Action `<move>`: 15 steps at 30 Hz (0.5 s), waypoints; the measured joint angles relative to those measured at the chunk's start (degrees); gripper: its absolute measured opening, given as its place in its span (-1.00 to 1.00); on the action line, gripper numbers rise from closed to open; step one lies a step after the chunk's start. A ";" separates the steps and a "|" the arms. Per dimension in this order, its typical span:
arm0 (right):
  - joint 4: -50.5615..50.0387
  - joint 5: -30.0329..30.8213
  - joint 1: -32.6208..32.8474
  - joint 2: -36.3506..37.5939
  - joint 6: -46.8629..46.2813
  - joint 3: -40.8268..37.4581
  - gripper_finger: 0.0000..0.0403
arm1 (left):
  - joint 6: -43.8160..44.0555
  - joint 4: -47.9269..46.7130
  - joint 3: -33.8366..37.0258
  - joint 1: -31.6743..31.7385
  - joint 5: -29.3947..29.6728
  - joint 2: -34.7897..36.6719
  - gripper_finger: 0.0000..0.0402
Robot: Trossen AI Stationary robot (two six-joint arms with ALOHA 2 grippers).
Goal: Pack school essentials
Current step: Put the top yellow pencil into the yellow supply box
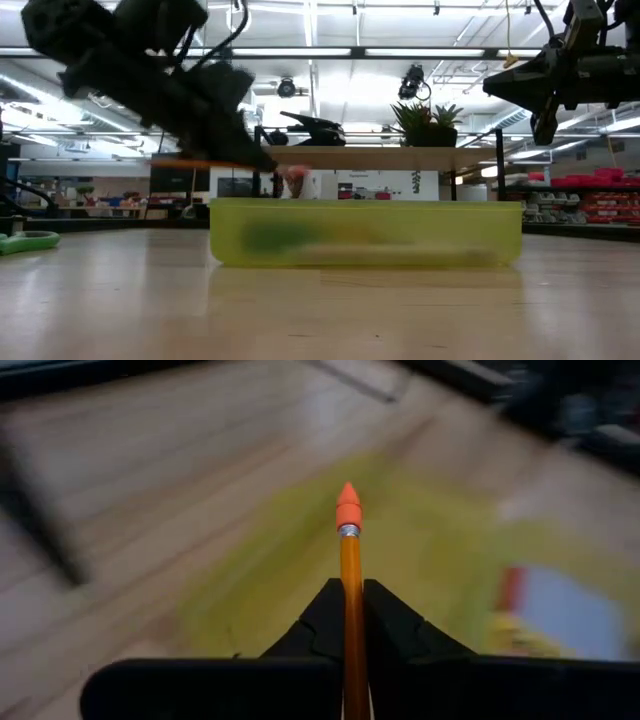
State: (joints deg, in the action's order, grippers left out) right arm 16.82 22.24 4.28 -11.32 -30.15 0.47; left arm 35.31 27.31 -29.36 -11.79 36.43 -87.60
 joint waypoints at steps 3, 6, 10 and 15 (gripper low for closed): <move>0.00 0.00 0.01 0.01 0.00 0.00 -0.79 | -2.48 0.18 -4.36 -0.69 -2.44 -1.02 -0.89; 0.00 0.00 -0.01 -0.01 0.00 0.00 -0.79 | -4.60 0.26 -9.09 -1.14 -4.68 -3.08 -0.89; -0.52 0.00 0.00 0.01 -0.02 0.00 -0.79 | -7.04 0.19 -14.79 -1.26 -11.09 -8.36 -0.91; -0.52 0.00 0.00 0.01 -0.01 0.00 -0.79 | -7.52 -0.13 -21.34 -1.29 -20.40 -16.01 -0.89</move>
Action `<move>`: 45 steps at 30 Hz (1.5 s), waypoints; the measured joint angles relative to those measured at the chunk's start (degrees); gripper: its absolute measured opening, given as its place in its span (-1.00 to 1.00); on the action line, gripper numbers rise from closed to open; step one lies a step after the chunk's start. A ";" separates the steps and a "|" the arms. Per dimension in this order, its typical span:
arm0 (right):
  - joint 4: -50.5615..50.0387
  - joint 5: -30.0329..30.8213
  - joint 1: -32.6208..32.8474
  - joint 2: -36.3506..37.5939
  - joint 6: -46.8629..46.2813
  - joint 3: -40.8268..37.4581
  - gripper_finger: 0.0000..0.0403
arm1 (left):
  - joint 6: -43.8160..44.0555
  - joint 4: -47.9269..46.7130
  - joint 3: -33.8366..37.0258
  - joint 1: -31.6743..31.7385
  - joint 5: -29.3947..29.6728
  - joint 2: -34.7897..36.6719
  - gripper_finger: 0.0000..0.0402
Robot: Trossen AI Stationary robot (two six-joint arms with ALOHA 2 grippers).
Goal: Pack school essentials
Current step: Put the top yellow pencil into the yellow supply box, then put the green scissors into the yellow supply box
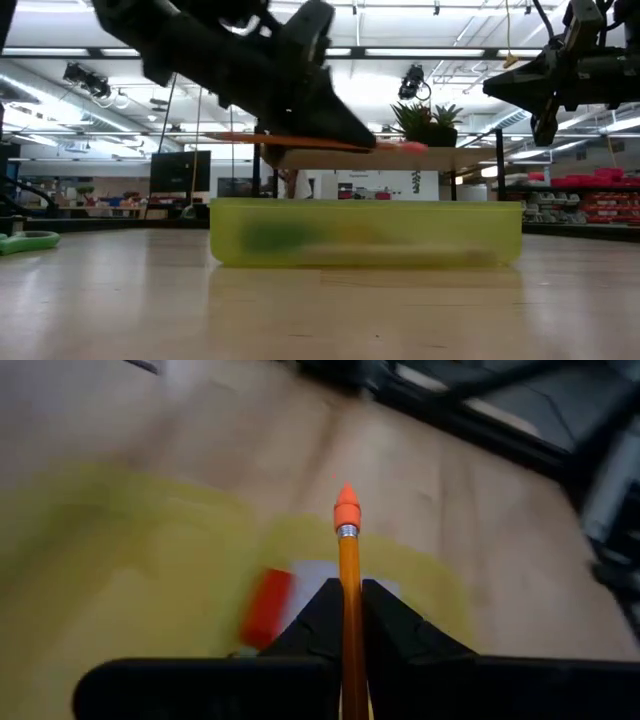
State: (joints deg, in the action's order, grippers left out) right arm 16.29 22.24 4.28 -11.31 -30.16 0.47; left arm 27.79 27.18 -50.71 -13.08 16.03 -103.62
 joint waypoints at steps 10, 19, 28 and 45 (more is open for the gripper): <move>-0.14 0.00 -0.01 -0.04 -0.01 0.00 -0.79 | -0.61 0.42 -9.16 0.02 -11.47 -11.18 -0.88; -0.35 0.00 0.01 -0.09 -0.01 0.00 -0.79 | -1.79 1.26 -9.54 0.11 -11.83 -12.65 -0.83; -0.33 0.00 0.00 -0.11 -0.01 0.00 -0.79 | -0.85 2.61 -9.55 0.08 -11.85 -12.65 -0.85; -0.33 0.00 0.01 -0.11 -0.01 0.00 -0.79 | 0.25 2.57 -9.54 -1.62 -10.70 -12.57 -0.36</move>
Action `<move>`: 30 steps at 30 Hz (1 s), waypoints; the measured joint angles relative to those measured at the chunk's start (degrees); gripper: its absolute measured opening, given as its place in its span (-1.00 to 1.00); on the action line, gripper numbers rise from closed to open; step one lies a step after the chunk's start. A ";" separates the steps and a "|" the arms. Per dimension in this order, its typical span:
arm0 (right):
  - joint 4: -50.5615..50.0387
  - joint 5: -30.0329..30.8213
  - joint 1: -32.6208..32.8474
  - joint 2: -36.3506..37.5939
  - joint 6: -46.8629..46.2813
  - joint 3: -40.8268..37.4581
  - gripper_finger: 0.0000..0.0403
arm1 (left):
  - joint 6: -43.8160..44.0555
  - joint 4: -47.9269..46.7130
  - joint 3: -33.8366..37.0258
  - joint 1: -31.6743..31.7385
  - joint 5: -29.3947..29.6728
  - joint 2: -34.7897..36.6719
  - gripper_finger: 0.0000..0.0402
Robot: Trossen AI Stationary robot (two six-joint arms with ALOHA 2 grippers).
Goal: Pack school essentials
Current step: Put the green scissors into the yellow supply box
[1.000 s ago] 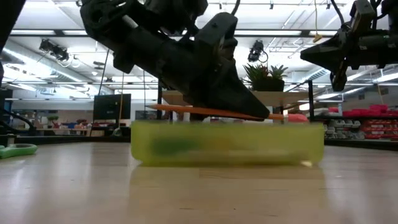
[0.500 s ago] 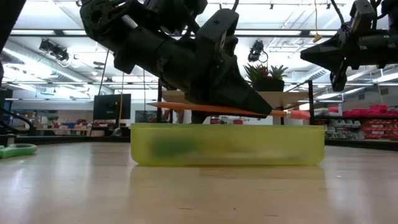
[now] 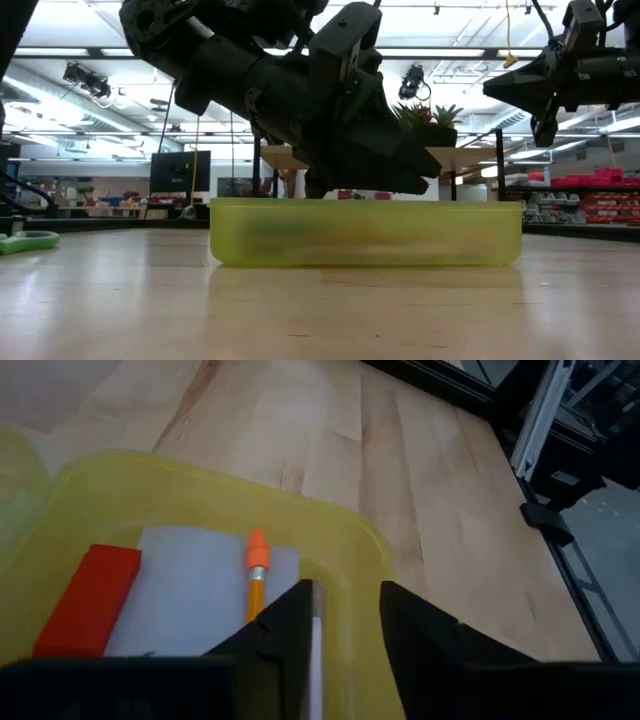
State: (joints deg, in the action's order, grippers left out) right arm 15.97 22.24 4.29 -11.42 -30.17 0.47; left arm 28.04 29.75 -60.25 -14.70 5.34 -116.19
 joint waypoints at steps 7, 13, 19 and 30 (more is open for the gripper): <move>0.00 0.00 -0.02 -0.02 0.02 0.00 -0.79 | 1.38 -3.49 0.00 0.77 1.24 4.57 -0.20; 0.00 0.00 -0.01 -0.02 0.02 0.00 -0.79 | 1.74 -12.02 0.78 -0.25 5.46 9.89 -0.25; 0.00 0.00 -0.01 -0.02 0.01 0.00 -0.79 | 5.81 -12.65 8.97 -1.79 7.28 17.78 -0.34; 0.00 0.00 0.00 -0.02 0.00 0.00 -0.79 | 14.19 -29.74 21.37 -8.08 5.95 35.55 -0.27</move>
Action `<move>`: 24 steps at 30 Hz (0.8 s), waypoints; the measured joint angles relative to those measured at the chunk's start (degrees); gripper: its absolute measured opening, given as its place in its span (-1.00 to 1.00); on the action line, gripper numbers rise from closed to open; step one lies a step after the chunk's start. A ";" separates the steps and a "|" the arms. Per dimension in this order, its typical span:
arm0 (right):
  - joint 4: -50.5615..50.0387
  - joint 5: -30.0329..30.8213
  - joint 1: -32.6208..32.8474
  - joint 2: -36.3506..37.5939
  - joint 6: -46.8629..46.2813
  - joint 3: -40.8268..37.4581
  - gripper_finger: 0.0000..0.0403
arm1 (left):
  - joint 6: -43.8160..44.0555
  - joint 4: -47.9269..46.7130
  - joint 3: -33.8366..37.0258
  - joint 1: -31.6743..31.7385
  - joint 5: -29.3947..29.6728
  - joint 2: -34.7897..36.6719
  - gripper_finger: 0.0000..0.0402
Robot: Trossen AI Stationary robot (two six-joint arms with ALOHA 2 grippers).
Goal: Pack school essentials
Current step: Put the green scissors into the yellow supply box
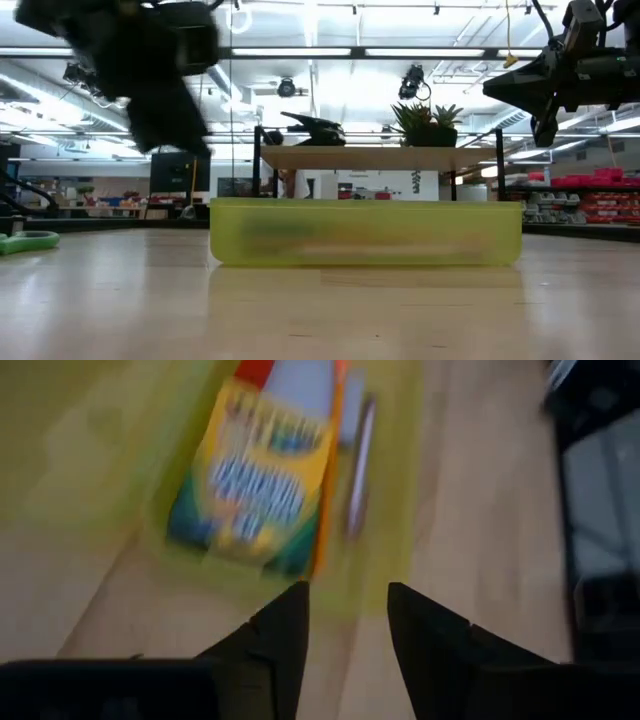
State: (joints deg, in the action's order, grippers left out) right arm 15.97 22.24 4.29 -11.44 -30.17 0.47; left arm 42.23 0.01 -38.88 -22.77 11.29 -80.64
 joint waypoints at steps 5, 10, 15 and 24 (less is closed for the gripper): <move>0.00 0.00 -0.01 0.00 0.00 0.00 -0.79 | 2.29 -14.83 -0.10 -2.13 -1.18 4.65 -0.15; 0.02 0.00 -0.01 0.00 0.02 0.00 -0.79 | 1.11 -30.02 -0.12 -3.05 -5.37 6.68 -0.04; 0.00 0.00 0.01 0.00 0.00 0.00 -0.79 | -4.69 -40.77 -0.12 -3.27 -9.20 6.66 0.04; 0.00 0.00 0.01 0.00 0.02 0.00 -0.79 | -22.98 -48.52 -0.12 -3.25 -12.18 6.40 0.02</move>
State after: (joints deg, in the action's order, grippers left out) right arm 15.97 22.24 4.29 -11.44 -30.15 0.47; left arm 19.25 -48.51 -39.00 -26.02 -0.89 -74.24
